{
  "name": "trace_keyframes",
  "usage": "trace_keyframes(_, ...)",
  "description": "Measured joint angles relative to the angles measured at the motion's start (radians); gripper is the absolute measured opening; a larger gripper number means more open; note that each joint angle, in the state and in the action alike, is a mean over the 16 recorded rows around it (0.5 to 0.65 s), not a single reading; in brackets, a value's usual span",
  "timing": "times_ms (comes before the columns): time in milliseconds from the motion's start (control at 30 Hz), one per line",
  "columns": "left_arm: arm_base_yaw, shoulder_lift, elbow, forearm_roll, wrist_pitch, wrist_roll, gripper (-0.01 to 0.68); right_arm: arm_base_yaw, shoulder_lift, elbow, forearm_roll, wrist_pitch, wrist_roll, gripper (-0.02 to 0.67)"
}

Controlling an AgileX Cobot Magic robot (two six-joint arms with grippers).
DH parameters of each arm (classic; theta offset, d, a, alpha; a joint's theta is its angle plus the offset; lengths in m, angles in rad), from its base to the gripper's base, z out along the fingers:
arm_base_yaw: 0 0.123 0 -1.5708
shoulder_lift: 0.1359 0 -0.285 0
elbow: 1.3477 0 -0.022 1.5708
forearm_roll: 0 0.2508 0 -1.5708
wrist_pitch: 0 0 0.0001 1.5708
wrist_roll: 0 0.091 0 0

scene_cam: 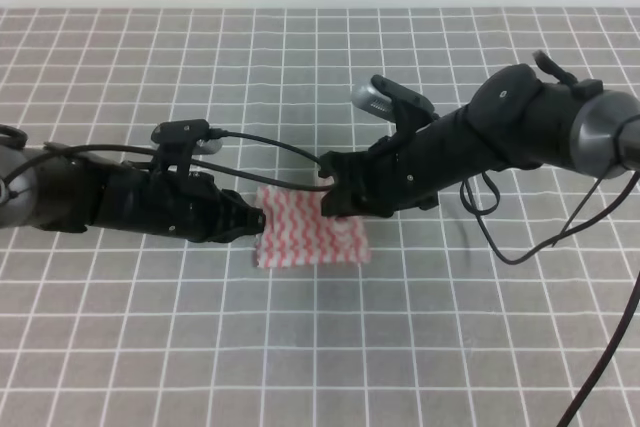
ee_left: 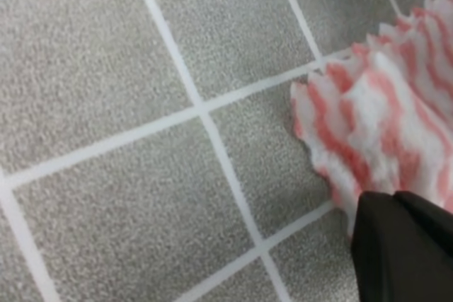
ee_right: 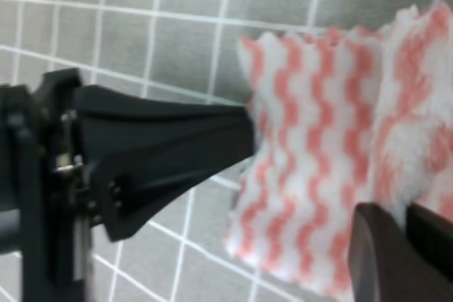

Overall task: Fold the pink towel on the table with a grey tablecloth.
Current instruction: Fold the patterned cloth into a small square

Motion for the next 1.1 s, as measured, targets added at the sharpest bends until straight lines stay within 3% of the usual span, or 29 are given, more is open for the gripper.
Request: trace_keyframes(1100, 0.0, 0.004, 0.0, -0.005, 0.006, 0.003, -0.001, 0.072, 0.087, -0.093, 0.088, -0.009, -0.06, -0.009)
